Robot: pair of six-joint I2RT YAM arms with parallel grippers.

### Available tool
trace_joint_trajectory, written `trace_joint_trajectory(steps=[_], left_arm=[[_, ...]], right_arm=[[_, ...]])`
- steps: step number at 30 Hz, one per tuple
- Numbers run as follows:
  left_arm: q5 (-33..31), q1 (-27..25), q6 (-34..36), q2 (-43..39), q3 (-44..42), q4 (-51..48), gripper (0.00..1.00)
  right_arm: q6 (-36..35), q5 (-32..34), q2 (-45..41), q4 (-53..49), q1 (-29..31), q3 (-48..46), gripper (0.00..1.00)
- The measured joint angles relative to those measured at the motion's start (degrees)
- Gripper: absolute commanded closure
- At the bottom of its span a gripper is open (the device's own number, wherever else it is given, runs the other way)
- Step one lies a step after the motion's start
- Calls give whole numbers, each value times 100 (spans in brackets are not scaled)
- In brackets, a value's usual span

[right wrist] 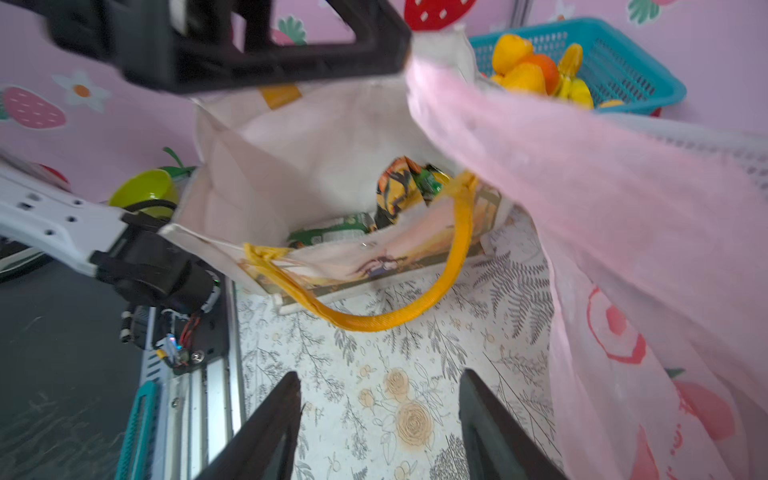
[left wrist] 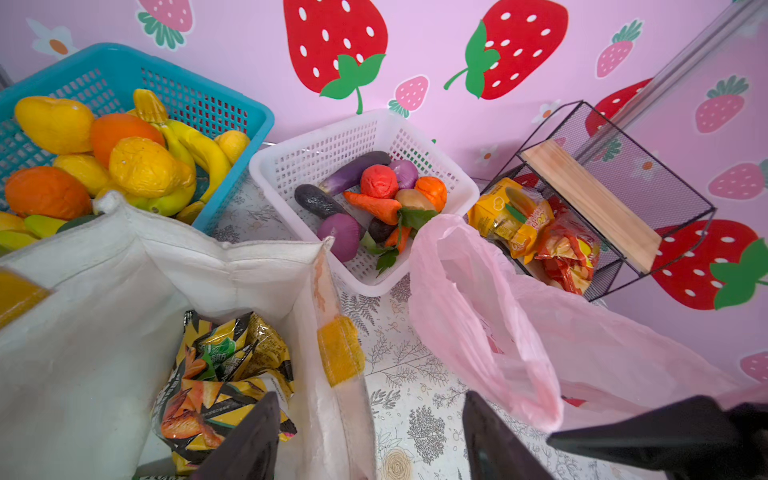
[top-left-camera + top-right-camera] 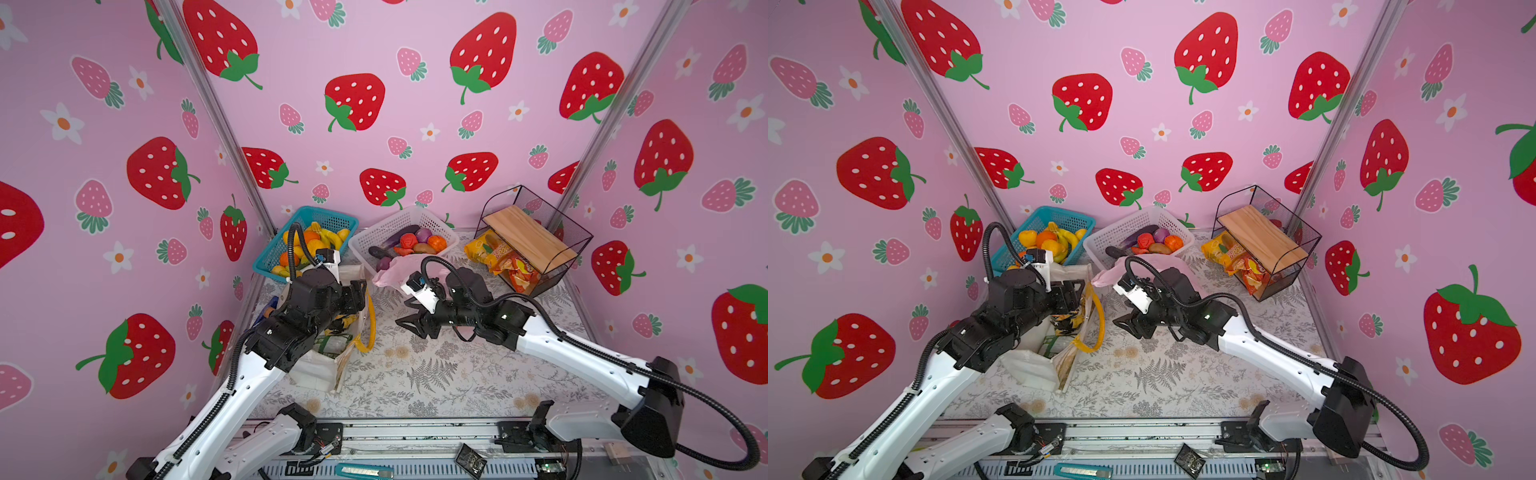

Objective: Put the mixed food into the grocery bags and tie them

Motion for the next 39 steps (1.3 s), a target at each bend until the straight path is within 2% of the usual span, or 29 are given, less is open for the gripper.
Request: trace_joint_trajectory(steps=[5, 12, 18, 23, 28, 34, 39], left_arm=[[352, 0, 367, -70, 2, -96, 30], [723, 0, 852, -553, 2, -306, 28], [1115, -20, 1049, -608, -20, -339, 28], [1062, -39, 1023, -203, -103, -365, 28], [901, -42, 960, 39, -160, -407, 28], [695, -44, 935, 48, -162, -348, 28], [581, -44, 909, 55, -162, -332, 28]], right_arm=[[157, -813, -210, 173, -129, 9, 36], [765, -1665, -645, 758, -675, 9, 35], [994, -1432, -669, 730, -1121, 9, 34], [756, -339, -472, 186, -1213, -13, 31], [299, 1344, -22, -616, -656, -299, 15], [24, 2933, 417, -975, -214, -1156, 11], [-63, 3790, 1132, -911, -101, -1340, 8]])
